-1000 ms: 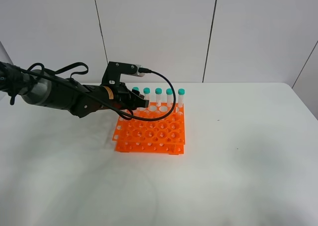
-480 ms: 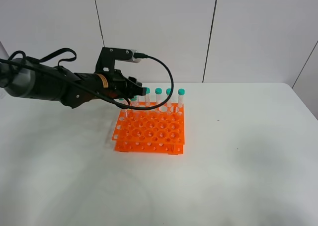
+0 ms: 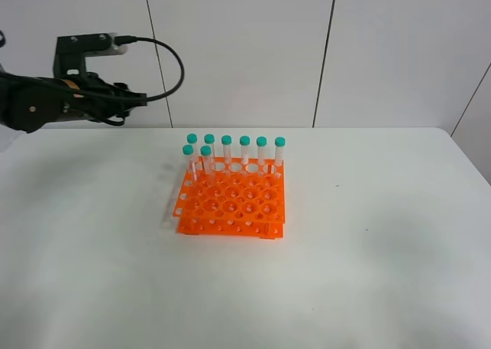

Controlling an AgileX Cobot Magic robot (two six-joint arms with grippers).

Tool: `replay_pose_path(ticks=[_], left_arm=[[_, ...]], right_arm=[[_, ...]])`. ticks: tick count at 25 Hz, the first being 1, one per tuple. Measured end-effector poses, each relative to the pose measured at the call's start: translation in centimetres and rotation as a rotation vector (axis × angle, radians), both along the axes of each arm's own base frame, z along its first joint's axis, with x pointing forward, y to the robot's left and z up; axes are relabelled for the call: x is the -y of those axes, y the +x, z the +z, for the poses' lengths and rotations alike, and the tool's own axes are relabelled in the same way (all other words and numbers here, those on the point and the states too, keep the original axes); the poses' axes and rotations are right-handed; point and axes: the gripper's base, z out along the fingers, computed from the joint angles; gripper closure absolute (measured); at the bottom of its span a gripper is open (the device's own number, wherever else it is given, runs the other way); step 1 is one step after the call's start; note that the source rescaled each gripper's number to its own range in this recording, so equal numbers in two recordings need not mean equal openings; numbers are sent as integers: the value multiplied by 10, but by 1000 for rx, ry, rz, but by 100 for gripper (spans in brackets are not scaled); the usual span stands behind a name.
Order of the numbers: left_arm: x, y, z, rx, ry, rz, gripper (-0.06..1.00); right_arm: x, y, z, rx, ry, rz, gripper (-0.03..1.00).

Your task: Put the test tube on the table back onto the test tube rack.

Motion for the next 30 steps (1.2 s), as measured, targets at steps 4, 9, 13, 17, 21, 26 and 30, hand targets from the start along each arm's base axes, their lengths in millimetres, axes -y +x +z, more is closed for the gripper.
replay_pose_path(ticks=[4,9,13,17,21,26,30], left_arm=[[-23,-16,5,-48,39,53,44],[-36,-49,13,-289,141,84,44],[-29,-100,19,-607,95,5,44],[-17,-148,33,-687,54,-193,44],[-15,-197,51,-692,80,-288,44],[-20,-250,78,-617,107,-246,44],[-23,-284,81,-503,122,-218,44]], right_arm=[[0,0,0,0,0,0,33],[0,0,0,0,0,0,33],[0,0,0,0,1,0,33],[0,0,0,0,1,1,33],[0,0,0,0,1,1,33],[0,0,0,0,1,1,33],[0,0,0,0,1,1,33]])
